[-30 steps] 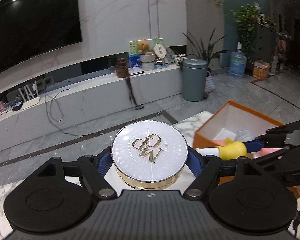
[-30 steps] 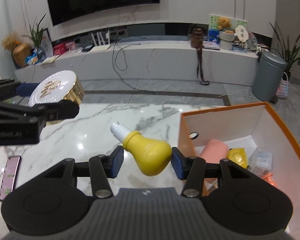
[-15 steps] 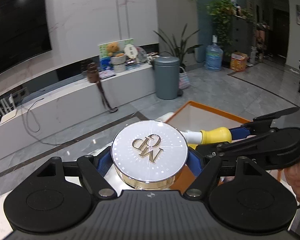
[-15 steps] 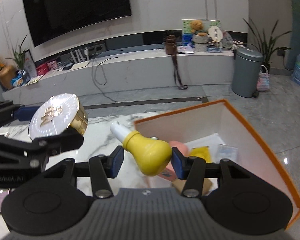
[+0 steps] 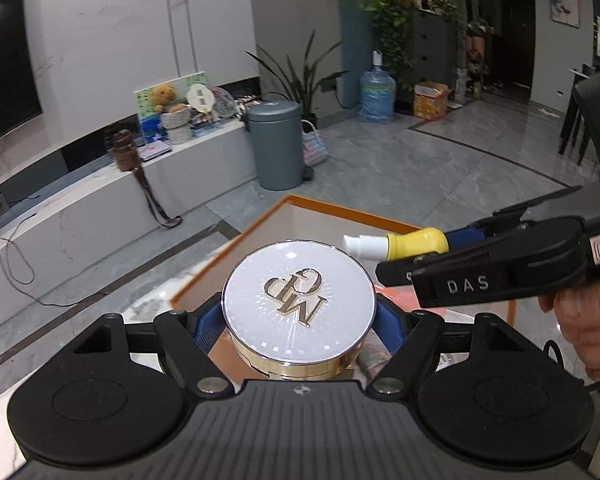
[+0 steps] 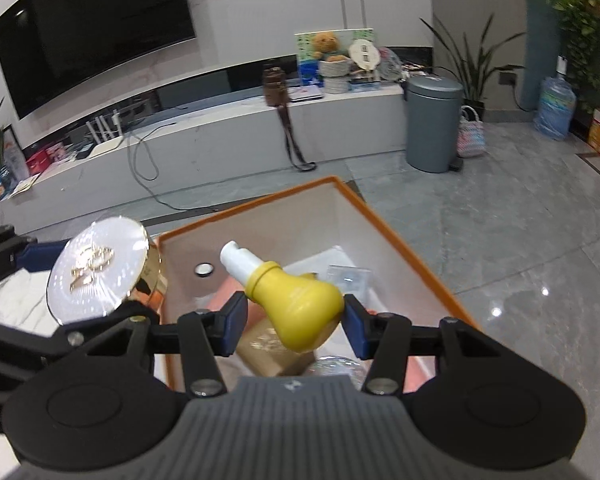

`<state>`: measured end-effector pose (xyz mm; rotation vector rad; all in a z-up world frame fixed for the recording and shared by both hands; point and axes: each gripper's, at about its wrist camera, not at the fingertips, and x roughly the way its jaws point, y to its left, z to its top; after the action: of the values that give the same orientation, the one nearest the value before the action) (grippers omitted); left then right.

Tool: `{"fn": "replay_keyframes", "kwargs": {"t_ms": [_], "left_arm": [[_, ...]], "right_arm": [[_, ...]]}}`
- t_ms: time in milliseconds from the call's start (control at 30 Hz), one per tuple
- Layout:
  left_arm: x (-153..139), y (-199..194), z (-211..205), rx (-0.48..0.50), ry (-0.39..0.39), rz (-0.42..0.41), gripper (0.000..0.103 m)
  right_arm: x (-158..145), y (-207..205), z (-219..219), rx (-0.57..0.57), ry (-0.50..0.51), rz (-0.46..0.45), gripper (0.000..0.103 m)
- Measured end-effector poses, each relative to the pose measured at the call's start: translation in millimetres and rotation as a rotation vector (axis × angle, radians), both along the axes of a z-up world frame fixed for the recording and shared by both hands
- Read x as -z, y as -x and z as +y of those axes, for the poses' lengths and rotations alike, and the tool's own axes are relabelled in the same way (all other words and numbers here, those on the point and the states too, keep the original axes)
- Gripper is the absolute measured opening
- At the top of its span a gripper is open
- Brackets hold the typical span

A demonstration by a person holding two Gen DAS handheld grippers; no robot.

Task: Organize rigid objects
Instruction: 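Carry the MD compact with left tool while right tool carries the yellow bottle over the box, then lower both tools into the box and open them to release compact and bottle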

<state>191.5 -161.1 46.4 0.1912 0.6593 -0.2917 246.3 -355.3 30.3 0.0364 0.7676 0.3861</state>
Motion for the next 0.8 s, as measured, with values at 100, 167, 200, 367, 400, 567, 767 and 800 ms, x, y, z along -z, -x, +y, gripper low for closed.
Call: {"fn": "replay_keyframes", "kwargs": {"t_ms": [100,167,200,367,400,567,767,800], "left_arm": [[5.8,-6.2,-11.5,0.023,-0.016,0.020,0.088],[10.9,-10.5,-19.4,0.044,-0.038,0.044,0.088],[15.2,-13.8,-23.5,0.056,-0.055,0.065,0.088],[37.0,-28.5,-37.5,0.105,-0.122,0.153,0.088],[41.1,-31.3,-39.3,0.116,-0.137,0.170,0.088],[57.8,-37.8,-53.5,0.186,-0.280,0.208,0.088],[75.3,-51.8,-66.4,0.342,-0.542,0.302,0.088],[78.2,-53.4,-68.5,0.368,-0.587,0.317,0.088]], "right_arm": [[3.8,-2.5,-11.5,0.017,0.007,0.007,0.051],[7.4,-3.7,-18.2,0.025,0.016,0.015,0.051],[9.5,-4.5,-21.5,0.028,0.021,0.022,0.051],[25.8,-11.0,-27.0,0.016,0.088,0.099,0.051],[29.1,-12.5,-26.4,0.009,0.101,0.107,0.051],[41.6,-21.7,-26.9,0.005,0.165,0.119,0.051],[49.4,-30.2,-30.2,0.015,0.176,0.142,0.051],[49.8,-28.5,-29.9,0.015,0.177,0.142,0.051]]}}
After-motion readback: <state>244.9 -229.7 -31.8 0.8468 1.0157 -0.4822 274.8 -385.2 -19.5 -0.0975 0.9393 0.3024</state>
